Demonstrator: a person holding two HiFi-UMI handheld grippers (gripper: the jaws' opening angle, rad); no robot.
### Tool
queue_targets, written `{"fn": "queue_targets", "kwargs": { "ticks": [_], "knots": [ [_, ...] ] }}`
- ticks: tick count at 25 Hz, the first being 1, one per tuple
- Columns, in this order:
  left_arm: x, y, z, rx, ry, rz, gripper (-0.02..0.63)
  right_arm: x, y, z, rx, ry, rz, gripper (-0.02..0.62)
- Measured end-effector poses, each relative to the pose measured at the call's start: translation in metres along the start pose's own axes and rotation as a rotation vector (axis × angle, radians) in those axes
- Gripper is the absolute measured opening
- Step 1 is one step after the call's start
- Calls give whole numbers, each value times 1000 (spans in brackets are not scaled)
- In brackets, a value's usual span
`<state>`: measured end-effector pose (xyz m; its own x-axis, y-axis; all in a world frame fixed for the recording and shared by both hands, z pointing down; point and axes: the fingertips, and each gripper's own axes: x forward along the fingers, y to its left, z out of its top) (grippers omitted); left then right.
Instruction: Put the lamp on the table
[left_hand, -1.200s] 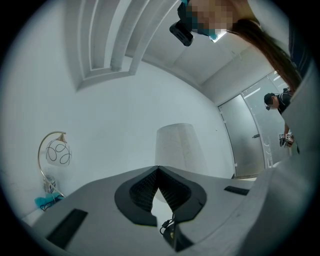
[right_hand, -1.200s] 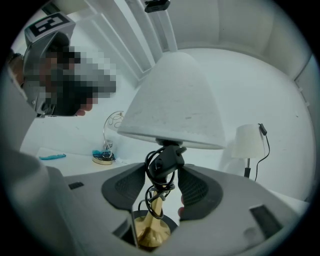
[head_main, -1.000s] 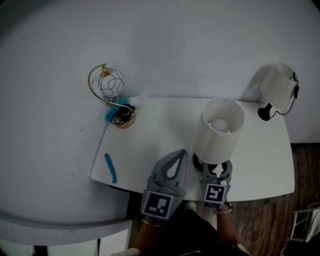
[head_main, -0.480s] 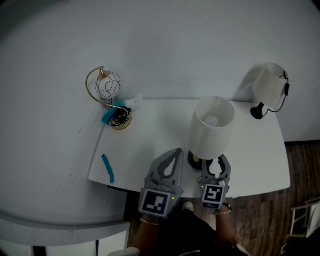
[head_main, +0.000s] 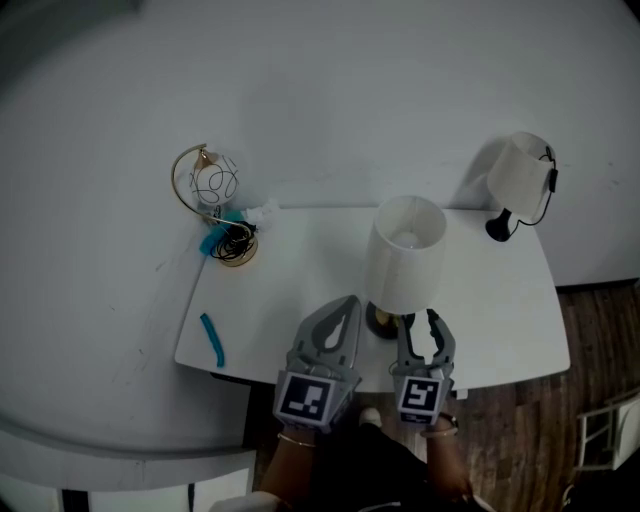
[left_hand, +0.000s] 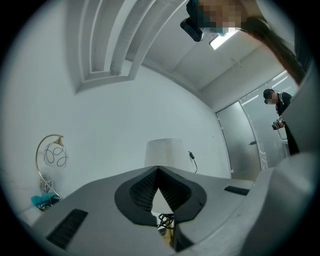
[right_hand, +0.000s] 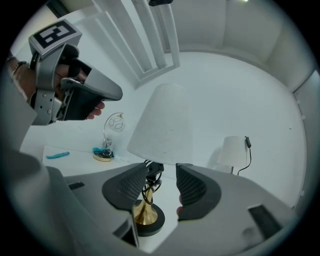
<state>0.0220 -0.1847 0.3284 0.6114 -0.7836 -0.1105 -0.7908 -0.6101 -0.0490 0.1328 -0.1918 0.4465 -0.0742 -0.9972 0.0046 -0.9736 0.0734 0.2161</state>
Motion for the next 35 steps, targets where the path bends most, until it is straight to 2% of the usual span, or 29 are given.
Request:
{"fn": "queue_targets", "kwargs": {
  "ticks": [9, 21, 35],
  "knots": [
    [-6, -4, 10, 7, -15, -8, -2, -16, -3, 16, 1, -18, -14, 187],
    [-26, -7, 13, -3, -3, -34, 0, -41, 5, 47, 4, -3, 12, 187],
    [-66, -21, 26, -2, -42, -60, -2, -80, 21, 82, 17, -53, 19, 146]
  ]
}}
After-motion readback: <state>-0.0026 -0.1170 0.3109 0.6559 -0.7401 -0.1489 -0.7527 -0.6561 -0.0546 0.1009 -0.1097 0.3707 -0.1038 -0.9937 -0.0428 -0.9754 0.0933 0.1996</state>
